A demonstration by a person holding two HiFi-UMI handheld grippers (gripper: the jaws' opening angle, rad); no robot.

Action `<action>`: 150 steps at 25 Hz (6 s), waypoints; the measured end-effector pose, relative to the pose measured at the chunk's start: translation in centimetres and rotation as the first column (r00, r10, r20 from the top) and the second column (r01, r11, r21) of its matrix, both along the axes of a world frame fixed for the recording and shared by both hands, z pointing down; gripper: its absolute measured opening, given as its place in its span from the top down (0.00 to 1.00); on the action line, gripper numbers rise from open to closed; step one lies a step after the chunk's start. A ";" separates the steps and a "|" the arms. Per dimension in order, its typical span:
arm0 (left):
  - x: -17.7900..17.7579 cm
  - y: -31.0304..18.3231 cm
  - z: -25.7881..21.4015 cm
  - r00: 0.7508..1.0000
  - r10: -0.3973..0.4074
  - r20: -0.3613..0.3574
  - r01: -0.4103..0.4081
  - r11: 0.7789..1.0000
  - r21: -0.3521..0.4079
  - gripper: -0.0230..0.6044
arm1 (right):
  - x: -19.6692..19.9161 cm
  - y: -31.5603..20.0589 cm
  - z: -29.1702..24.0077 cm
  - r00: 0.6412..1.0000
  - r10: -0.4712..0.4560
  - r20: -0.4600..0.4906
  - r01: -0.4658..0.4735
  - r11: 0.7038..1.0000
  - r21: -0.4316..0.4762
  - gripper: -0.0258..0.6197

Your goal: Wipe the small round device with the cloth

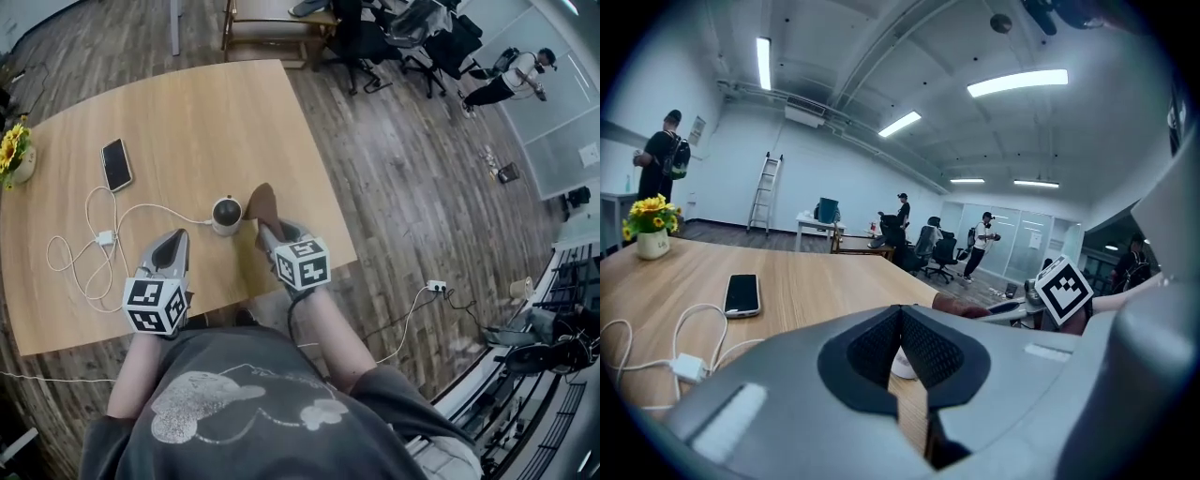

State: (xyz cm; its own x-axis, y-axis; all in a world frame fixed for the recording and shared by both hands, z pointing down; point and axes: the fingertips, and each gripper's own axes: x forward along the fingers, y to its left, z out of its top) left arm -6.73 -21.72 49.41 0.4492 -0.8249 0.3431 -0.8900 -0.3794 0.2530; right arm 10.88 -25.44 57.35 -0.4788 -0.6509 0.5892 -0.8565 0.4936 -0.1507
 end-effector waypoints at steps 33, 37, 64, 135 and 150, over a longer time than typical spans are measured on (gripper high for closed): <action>-1.4 -4.5 -0.3 1.000 -0.011 -0.007 0.010 1.000 -0.017 0.93 | -5.2 -5.2 -3.9 0.839 -0.533 -0.112 0.538 0.843 0.014 0.84; -1.6 -4.8 -0.2 0.997 -0.080 0.012 0.080 0.996 -0.030 0.93 | -6.2 -6.0 -3.4 0.758 -0.647 -0.080 0.648 0.761 -0.015 0.84; -3.6 -4.0 0.9 0.977 -0.209 0.051 0.212 0.975 -0.062 0.93 | -4.3 -7.4 3.2 0.775 -0.609 -0.169 0.591 0.793 -0.145 0.84; 1.6 11.3 1.0 0.973 0.232 -0.014 -0.232 0.973 -0.020 0.93 | -5.6 21.6 -2.7 0.984 0.037 0.175 -0.032 0.999 -0.032 0.84; 2.8 29.1 -1.5 0.995 0.101 0.025 -0.102 0.994 0.037 0.93 | -2.9 37.6 -4.6 0.972 -0.079 0.220 0.076 0.997 0.019 0.84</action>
